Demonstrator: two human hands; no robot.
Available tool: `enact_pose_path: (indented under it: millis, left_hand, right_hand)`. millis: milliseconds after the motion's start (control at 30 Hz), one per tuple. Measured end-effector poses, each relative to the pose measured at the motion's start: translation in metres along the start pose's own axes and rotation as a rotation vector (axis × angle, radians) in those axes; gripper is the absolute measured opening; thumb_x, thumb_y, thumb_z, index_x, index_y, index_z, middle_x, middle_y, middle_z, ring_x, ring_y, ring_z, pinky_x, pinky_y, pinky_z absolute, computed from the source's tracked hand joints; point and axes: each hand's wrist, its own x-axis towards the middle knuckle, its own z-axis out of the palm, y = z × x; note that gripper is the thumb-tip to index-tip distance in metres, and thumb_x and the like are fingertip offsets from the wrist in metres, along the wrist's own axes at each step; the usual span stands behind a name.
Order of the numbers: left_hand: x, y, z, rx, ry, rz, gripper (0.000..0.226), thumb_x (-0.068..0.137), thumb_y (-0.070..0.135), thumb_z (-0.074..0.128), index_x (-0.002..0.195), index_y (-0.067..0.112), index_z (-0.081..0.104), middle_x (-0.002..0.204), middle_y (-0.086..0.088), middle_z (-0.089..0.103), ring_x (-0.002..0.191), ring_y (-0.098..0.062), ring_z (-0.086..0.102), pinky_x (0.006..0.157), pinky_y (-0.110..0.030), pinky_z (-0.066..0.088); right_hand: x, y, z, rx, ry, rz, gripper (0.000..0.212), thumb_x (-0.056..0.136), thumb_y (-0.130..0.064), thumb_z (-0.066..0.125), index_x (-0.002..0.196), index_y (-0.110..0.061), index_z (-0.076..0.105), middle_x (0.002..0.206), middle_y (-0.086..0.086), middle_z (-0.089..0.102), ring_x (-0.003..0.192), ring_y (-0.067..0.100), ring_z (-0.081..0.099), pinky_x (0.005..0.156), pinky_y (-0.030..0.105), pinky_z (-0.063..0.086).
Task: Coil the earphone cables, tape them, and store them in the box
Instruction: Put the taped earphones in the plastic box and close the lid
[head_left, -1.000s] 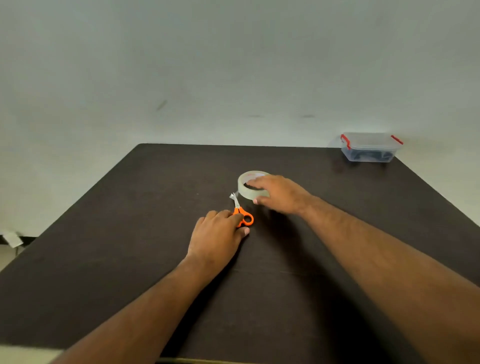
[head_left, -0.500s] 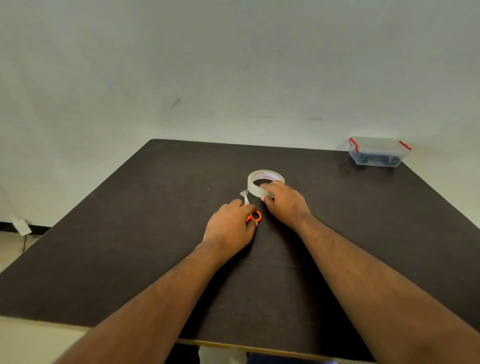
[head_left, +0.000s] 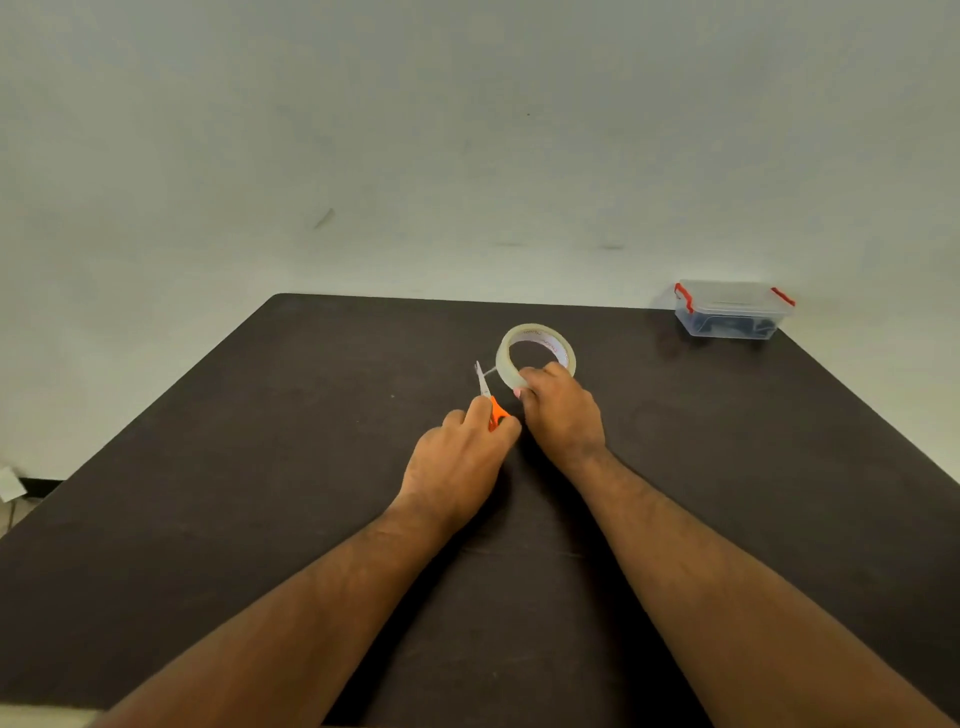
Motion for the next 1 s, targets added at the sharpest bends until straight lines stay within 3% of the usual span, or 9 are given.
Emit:
enact_pose_path:
  millis: [167,300,433,667,733,833,933,1000]
  left_hand:
    - [0.008,0.014,-0.006,-0.041,0.045,0.019,0.041,0.095,0.011,0.041,0.132,0.024,0.032,0.118,-0.005,0.041,0.083,-0.020,0.052,0.057,-0.029,0.037]
    - [0.013,0.019,-0.011,-0.024,0.144,-0.014,0.023,0.100,0.022,0.043,0.122,0.024,0.042,0.113,0.000,0.045,0.076,-0.014,0.046,0.051,-0.026,0.029]
    - [0.015,0.010,-0.002,0.025,0.217,0.124,0.038,0.070,0.007,0.079,0.101,0.015,0.060,0.090,-0.006,0.057,0.056,-0.018,0.048,0.035,-0.025,0.031]
    - [0.044,0.035,0.006,0.044,0.241,0.281,0.052,0.055,0.001,0.086,0.102,0.010,0.067,0.091,-0.009,0.063,0.056,-0.021,0.055,0.037,-0.027,0.043]
    - [0.059,0.046,0.009,0.034,0.253,0.305,0.050,0.055,0.004,0.088,0.100,0.013,0.068,0.087,-0.006,0.063,0.055,-0.020,0.056,0.037,-0.026,0.041]
    - [0.088,0.067,0.016,0.000,0.243,0.324,0.052,0.052,0.005,0.089,0.098,0.018,0.069,0.083,0.000,0.061,0.052,-0.019,0.054,0.034,-0.024,0.034]
    - [0.118,0.093,0.023,-0.026,0.160,0.354,0.042,0.068,0.010,0.082,0.106,0.021,0.067,0.092,0.000,0.061,0.067,-0.020,0.058,0.042,-0.027,0.035]
    - [0.142,0.113,0.038,-0.037,0.122,0.346,0.031,0.092,0.013,0.060,0.122,0.021,0.057,0.110,-0.001,0.056,0.090,-0.023,0.057,0.055,-0.032,0.038]
  right_hand:
    - [-0.004,0.000,-0.008,-0.098,0.047,-0.005,0.024,0.099,-0.031,0.046,0.113,-0.015,0.056,0.103,0.006,0.054,0.078,0.031,0.065,0.071,0.043,0.056]
    - [0.004,0.017,-0.020,-0.077,0.121,0.142,0.025,0.099,-0.029,0.044,0.110,-0.014,0.061,0.105,0.007,0.058,0.085,0.032,0.065,0.071,0.039,0.053]
    - [0.006,0.032,-0.036,-0.201,0.075,0.082,0.027,0.100,-0.029,0.044,0.115,-0.014,0.061,0.102,0.006,0.057,0.079,0.027,0.065,0.066,0.037,0.055]
    - [0.010,0.076,-0.079,-0.225,0.077,0.132,0.023,0.099,-0.026,0.047,0.114,-0.015,0.063,0.104,0.007,0.058,0.083,0.027,0.062,0.071,0.033,0.049]
    - [0.011,0.099,-0.094,-0.185,0.104,0.171,0.022,0.099,-0.026,0.047,0.109,-0.016,0.065,0.101,0.005,0.060,0.081,0.025,0.061,0.070,0.032,0.047]
    - [0.013,0.144,-0.115,-0.146,0.127,0.251,0.025,0.097,-0.027,0.050,0.115,-0.019,0.065,0.116,0.008,0.064,0.095,0.031,0.064,0.079,0.036,0.050]
    - [0.014,0.190,-0.131,-0.113,0.095,0.322,0.035,0.096,-0.030,0.052,0.130,-0.025,0.058,0.125,0.007,0.063,0.109,0.031,0.060,0.092,0.035,0.047]
    - [0.016,0.217,-0.137,-0.064,0.090,0.355,0.040,0.095,-0.028,0.054,0.134,-0.020,0.055,0.131,0.007,0.060,0.116,0.030,0.057,0.100,0.033,0.042]
